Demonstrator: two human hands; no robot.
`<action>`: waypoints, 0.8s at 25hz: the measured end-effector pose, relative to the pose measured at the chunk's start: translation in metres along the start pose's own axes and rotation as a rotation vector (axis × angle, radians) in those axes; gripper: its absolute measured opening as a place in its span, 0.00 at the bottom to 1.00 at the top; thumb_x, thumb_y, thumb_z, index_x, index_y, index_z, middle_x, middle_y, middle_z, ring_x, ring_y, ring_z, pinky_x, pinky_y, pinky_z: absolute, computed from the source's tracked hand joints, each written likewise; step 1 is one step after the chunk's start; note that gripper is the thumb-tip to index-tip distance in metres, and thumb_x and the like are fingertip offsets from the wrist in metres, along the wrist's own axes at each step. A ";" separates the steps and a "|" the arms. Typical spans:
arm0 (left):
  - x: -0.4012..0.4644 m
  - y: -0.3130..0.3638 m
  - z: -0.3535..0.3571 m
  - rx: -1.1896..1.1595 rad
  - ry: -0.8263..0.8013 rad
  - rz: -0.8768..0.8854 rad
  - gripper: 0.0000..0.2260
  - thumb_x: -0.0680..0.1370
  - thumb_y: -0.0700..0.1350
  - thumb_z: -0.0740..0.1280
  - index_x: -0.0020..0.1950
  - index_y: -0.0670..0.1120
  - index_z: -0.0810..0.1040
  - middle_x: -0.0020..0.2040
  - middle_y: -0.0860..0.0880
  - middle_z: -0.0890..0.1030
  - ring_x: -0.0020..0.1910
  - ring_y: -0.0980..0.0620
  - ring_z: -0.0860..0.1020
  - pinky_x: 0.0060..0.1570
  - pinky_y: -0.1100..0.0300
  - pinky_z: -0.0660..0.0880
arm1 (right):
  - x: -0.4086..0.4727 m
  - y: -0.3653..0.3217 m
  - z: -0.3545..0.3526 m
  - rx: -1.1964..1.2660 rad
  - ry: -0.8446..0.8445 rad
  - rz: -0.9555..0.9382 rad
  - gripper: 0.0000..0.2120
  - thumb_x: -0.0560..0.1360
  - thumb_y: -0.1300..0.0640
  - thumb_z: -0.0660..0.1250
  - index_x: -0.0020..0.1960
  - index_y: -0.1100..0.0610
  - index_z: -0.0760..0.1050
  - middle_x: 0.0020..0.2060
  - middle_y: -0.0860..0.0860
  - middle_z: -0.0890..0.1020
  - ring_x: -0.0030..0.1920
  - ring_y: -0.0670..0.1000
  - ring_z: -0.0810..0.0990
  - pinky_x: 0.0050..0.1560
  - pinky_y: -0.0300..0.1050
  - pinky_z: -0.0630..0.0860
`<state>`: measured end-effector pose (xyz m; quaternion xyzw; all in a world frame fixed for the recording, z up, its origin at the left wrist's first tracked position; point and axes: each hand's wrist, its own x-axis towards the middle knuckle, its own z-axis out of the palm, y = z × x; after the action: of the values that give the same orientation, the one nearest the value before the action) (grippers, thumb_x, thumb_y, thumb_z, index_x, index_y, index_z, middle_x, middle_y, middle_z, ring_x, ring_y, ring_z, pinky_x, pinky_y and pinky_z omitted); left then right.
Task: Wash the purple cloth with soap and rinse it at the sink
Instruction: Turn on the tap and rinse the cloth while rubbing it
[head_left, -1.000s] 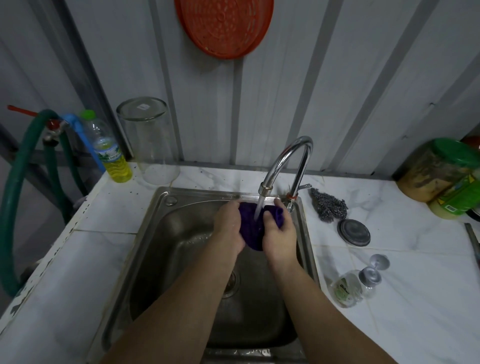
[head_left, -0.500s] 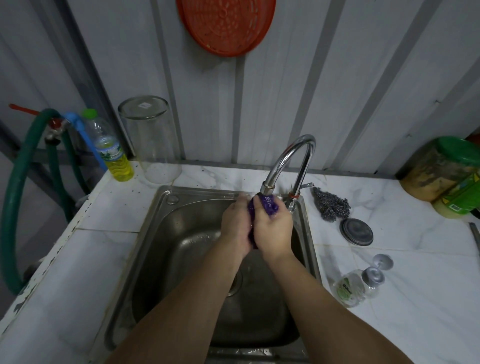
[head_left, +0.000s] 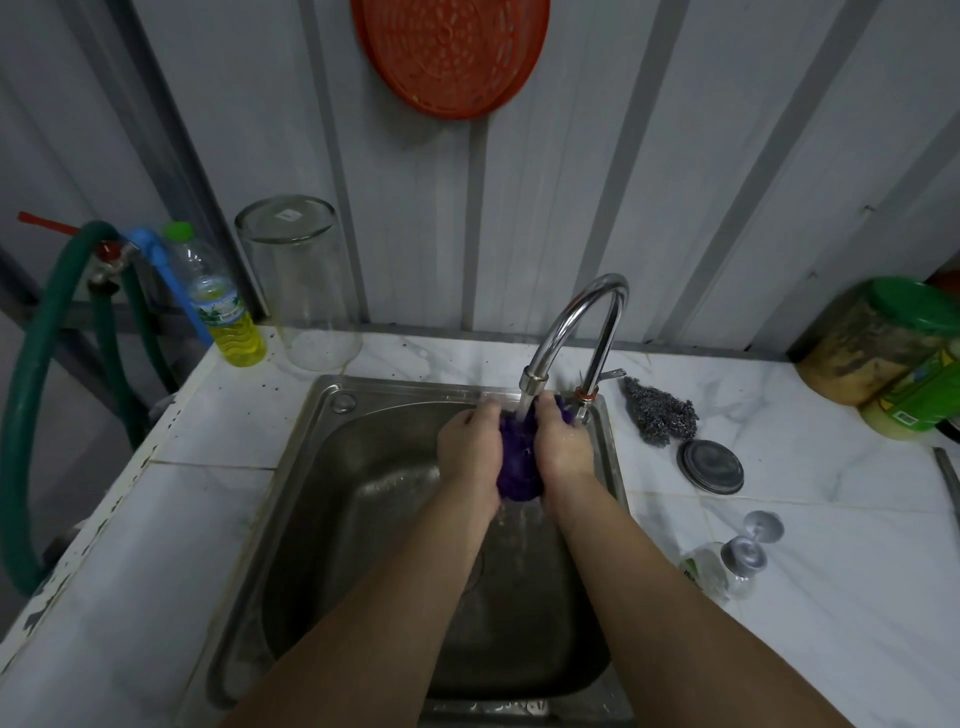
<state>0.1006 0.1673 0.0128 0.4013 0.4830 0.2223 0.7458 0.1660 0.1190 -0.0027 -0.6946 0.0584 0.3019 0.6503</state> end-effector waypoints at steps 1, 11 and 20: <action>0.002 0.004 -0.002 -0.013 0.011 -0.003 0.09 0.81 0.45 0.66 0.50 0.42 0.83 0.45 0.41 0.85 0.45 0.41 0.85 0.48 0.48 0.84 | -0.002 0.002 -0.003 -0.023 0.034 -0.101 0.11 0.79 0.46 0.64 0.49 0.54 0.78 0.47 0.54 0.84 0.51 0.57 0.83 0.56 0.54 0.80; -0.005 0.012 0.004 -0.067 -0.102 -0.182 0.13 0.85 0.44 0.59 0.44 0.43 0.78 0.39 0.44 0.79 0.38 0.48 0.79 0.37 0.56 0.76 | -0.045 0.033 -0.015 -0.327 -0.092 -0.801 0.17 0.76 0.50 0.69 0.64 0.49 0.78 0.57 0.42 0.73 0.59 0.35 0.74 0.58 0.23 0.67; -0.005 0.003 -0.002 -0.037 -0.123 -0.027 0.12 0.81 0.47 0.68 0.53 0.40 0.85 0.45 0.42 0.87 0.45 0.44 0.86 0.47 0.51 0.83 | -0.031 -0.001 0.005 -0.281 0.009 -0.555 0.12 0.79 0.50 0.66 0.39 0.55 0.78 0.33 0.49 0.82 0.34 0.45 0.81 0.34 0.29 0.72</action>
<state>0.0967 0.1657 0.0175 0.3936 0.4374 0.1961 0.7844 0.1394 0.1138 0.0134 -0.7685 -0.1729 0.1152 0.6051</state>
